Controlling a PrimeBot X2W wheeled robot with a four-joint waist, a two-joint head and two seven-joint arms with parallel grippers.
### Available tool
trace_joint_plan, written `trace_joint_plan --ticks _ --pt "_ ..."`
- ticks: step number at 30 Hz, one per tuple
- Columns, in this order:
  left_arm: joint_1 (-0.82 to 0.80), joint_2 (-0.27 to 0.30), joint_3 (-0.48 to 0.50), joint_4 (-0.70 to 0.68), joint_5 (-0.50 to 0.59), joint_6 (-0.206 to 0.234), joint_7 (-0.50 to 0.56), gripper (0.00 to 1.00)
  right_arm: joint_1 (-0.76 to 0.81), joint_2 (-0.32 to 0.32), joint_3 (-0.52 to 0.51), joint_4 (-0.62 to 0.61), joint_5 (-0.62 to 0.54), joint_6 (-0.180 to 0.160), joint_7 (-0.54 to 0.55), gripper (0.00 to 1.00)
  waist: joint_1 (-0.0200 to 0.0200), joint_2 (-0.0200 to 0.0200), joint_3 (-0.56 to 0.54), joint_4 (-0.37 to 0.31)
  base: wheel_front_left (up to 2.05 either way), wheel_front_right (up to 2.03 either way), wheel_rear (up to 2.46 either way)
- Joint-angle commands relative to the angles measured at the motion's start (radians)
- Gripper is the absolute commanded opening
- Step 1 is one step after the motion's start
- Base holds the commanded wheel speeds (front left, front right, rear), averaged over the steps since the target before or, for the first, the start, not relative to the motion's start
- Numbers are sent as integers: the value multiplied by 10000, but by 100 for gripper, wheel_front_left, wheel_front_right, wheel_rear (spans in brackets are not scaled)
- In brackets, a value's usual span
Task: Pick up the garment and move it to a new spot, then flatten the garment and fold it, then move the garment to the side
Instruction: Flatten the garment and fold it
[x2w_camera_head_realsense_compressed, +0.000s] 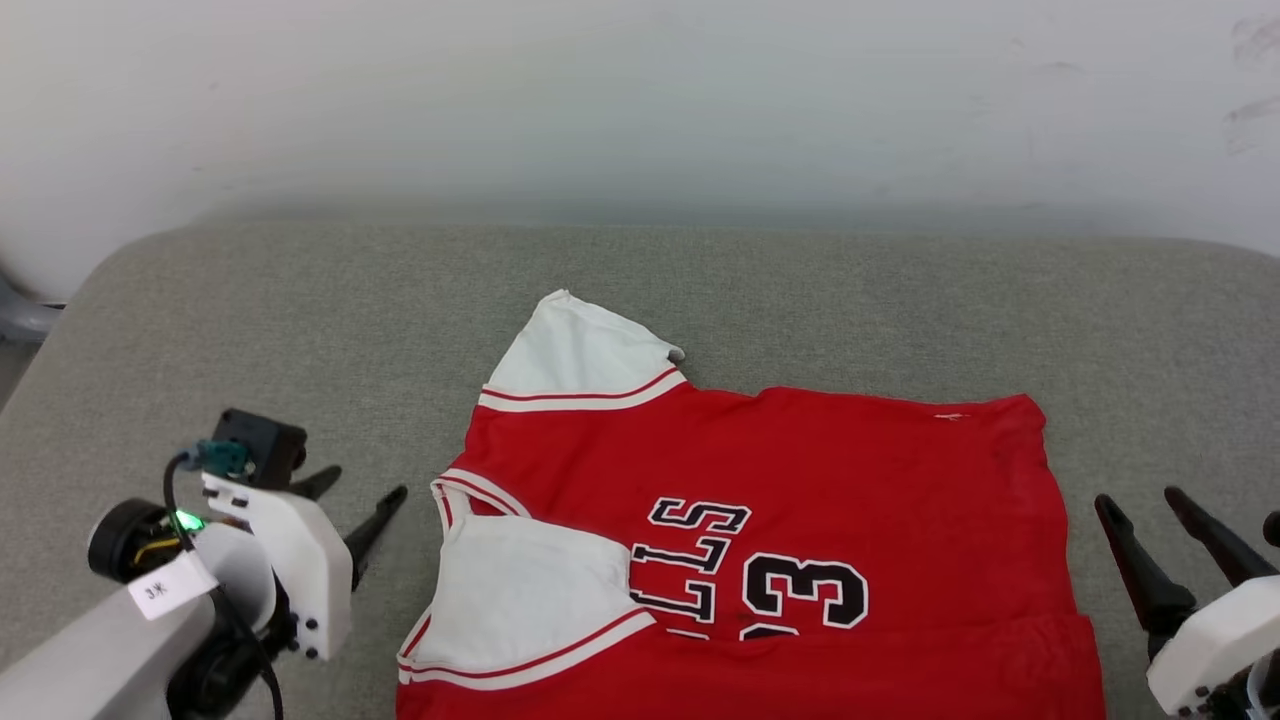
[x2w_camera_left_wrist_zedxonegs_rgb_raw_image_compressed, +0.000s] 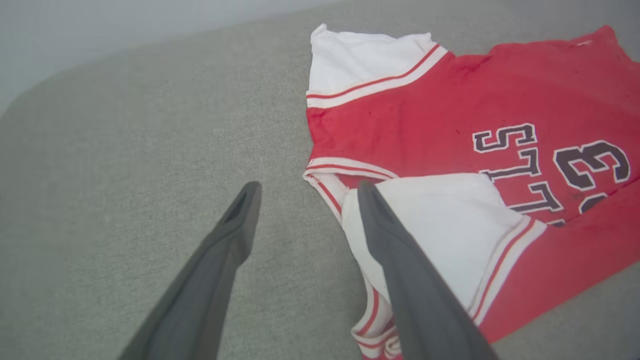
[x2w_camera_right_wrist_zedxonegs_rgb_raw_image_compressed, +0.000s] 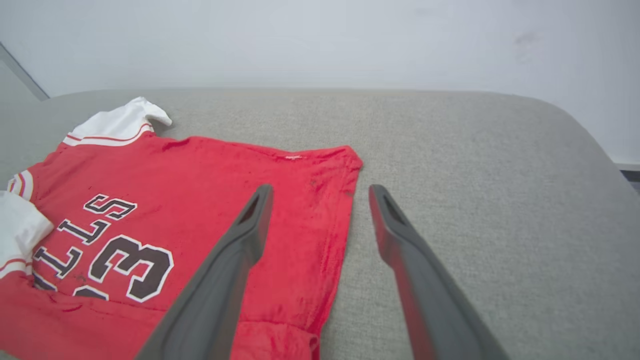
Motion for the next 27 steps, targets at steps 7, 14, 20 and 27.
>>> trace_joint_plan --ticks 7,14,20,27 --pt "-1752 -353 438 826 510 -325 -402 100 -270 1800 -893 -1491 -2058 -9 -1213 100 0 -1 590 -785 0 0 0" --pt "-3699 -659 636 1777 644 -885 391 100 -471 2306 -686 -2712 -2926 -9 -1368 100 0 -1 1704 -1350 0 0 0" --pt "-5323 -969 671 2803 339 -1442 1781 100 -940 2165 -312 -3359 -3286 -9 -1320 100 0 -1 2804 -1782 0 0 0" --pt "-6912 -1271 563 3676 -344 -1493 4599 100 -1526 2014 40 -3587 -3499 -9 -1300 100 0 -1 3839 -2153 0 0 0"
